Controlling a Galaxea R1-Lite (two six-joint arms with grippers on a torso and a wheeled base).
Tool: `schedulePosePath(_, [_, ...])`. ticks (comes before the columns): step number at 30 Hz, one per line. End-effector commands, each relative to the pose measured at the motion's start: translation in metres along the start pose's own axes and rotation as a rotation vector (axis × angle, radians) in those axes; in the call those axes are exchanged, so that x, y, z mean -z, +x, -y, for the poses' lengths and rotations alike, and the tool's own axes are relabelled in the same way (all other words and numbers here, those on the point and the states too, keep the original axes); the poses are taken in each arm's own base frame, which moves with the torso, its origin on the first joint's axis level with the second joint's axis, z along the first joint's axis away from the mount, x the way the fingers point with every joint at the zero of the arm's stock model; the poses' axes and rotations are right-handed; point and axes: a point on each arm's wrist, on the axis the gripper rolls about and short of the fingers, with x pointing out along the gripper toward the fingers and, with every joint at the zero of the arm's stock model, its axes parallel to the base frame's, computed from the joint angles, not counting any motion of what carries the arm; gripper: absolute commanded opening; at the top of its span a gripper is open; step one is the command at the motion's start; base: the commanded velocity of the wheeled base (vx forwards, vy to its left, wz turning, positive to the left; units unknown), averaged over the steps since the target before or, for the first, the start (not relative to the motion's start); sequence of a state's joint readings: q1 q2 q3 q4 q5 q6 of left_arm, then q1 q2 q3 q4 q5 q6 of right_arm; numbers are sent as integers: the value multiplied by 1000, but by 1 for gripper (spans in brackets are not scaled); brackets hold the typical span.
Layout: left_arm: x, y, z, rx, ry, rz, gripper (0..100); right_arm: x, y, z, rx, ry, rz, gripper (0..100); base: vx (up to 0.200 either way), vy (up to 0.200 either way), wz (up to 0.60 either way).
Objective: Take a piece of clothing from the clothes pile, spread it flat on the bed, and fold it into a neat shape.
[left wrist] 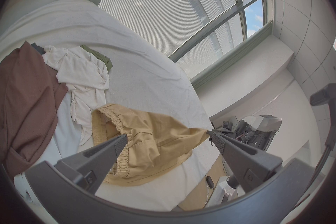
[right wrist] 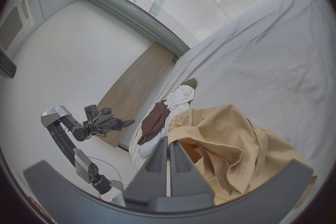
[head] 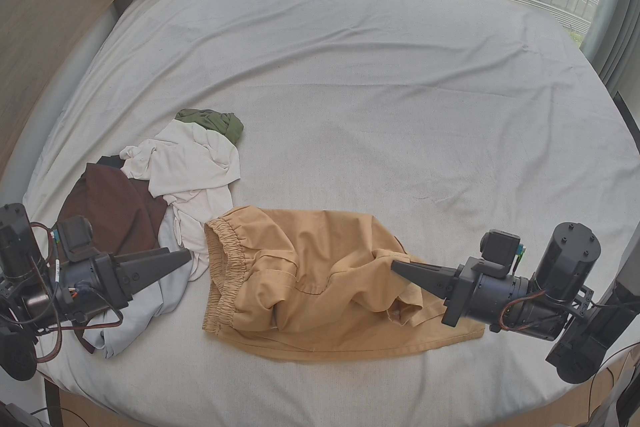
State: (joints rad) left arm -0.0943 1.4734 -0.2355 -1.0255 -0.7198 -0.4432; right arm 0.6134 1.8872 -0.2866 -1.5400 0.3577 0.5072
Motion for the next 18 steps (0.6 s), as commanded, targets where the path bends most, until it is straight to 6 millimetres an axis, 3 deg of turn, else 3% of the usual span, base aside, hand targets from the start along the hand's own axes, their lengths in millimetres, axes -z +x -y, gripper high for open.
schedulePosePath(1, [11, 12, -16, -20, -44, -54, 100, 10, 3, 13, 42, 22, -38, 0, 0, 0, 0])
schedulePosePath(6, [17, 14, -16, -10, -45, -63, 100, 10, 3, 14, 48, 24, -39, 0, 0, 0, 0])
schedulePosePath(18, [41, 41, -50, -27, -56, -97, 100, 11, 0, 21, 58, 39, -50, 0, 0, 0, 0])
